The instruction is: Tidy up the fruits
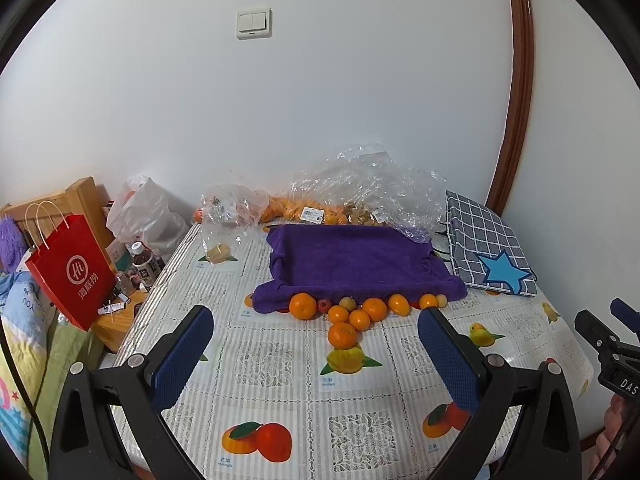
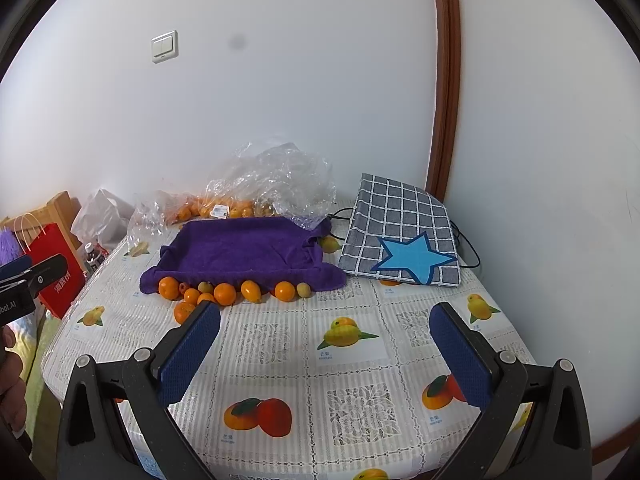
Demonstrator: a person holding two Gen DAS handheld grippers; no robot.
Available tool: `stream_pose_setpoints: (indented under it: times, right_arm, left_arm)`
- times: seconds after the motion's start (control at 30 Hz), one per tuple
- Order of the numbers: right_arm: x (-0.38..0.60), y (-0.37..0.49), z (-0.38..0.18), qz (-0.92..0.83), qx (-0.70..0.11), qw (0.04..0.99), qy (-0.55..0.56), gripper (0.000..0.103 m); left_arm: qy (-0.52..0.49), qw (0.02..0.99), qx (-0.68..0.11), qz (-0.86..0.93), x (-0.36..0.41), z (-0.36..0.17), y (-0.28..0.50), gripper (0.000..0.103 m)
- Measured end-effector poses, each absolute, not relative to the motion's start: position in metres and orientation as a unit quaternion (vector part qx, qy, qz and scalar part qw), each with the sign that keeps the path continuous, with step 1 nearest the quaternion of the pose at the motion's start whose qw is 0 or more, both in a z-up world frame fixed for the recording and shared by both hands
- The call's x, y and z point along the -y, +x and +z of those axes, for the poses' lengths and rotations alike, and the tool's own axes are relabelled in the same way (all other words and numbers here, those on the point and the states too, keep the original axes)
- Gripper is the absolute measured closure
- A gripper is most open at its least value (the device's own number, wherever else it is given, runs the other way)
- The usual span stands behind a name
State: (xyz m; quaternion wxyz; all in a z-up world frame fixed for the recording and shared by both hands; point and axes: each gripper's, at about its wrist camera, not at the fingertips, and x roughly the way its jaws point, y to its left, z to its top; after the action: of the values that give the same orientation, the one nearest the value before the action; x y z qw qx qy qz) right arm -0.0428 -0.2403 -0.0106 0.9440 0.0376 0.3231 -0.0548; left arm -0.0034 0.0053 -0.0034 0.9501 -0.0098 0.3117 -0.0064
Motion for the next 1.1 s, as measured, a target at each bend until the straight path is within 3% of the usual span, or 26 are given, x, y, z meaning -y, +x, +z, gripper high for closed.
stream_pose_setpoints:
  times: [1.1]
  right_arm:
    - [0.236, -0.027, -0.026, -0.062, -0.34, 0.938, 0.028, 0.0]
  left_arm:
    - [-0.003, 0.948, -0.318, -0.009, -0.008, -0.015, 0.01, 0.0]
